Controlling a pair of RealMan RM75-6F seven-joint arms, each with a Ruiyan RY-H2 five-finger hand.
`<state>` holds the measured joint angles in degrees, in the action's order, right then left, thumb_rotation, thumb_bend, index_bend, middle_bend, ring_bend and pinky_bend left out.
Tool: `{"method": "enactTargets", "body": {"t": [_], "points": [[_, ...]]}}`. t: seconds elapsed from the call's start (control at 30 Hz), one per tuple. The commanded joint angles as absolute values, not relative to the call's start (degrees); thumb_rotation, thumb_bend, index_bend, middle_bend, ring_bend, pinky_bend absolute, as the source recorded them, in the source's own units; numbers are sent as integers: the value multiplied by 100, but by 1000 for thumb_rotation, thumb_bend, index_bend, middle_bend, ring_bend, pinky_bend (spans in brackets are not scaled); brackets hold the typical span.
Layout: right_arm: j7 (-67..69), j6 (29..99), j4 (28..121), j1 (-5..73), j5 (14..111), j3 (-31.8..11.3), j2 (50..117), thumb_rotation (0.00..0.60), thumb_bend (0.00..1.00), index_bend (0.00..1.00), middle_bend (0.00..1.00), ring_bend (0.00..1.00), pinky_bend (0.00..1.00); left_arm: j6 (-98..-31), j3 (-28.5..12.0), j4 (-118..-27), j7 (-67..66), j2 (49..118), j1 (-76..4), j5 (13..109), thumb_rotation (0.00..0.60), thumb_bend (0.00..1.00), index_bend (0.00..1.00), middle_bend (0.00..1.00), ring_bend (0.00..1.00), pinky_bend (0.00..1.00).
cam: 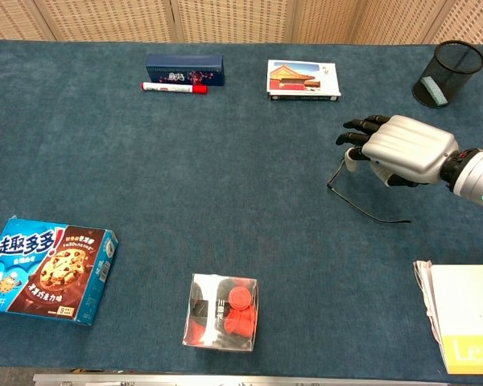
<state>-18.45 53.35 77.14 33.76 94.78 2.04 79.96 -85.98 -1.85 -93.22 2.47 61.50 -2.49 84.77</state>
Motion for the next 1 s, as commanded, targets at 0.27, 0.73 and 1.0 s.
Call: {"method": "enactTargets", "body": {"t": [0.27, 0.73, 1.0], "points": [[-1842, 5242, 7581, 3536, 9329, 99, 8184, 600, 896, 376, 169, 12, 156, -8602, -177, -9323, 242, 6148, -247, 8502, 600, 48, 529, 465, 342, 491], [-1887, 4870, 7219, 3828, 8849, -148, 8559, 600, 898, 359, 169, 12, 156, -8622, -158, -9321, 262, 6138, -237, 8553, 600, 49, 528, 465, 342, 491], [-1884, 4771, 7109, 3956, 8669, -222, 8686, 600, 897, 356, 169, 12, 156, -8614, -159, -9320, 268, 6138, -239, 8548, 600, 48, 529, 465, 342, 491]]}}
